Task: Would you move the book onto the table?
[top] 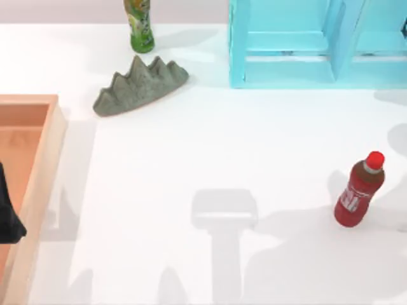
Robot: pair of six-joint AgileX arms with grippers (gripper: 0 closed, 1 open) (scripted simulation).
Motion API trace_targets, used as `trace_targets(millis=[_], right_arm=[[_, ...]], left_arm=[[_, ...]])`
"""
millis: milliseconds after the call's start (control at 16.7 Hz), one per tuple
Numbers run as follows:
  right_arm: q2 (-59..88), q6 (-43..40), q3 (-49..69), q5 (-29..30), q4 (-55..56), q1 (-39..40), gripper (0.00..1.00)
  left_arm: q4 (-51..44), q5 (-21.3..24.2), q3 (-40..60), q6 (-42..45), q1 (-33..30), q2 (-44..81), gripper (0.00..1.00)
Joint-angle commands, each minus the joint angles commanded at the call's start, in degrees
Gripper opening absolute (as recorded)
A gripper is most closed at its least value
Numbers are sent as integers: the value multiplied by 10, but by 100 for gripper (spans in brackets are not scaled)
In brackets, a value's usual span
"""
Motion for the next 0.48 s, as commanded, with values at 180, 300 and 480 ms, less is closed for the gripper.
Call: trace_targets(millis=[180,300,480], right_arm=[[0,0,0,0,0,0,77],[0,0,0,0,0,0,62],[0,0,0,0,0,0,40]], left_arm=[[0,0,0,0,0,0,100],[0,0,0,0,0,0,100],[0,0,0,0,0,0,100]])
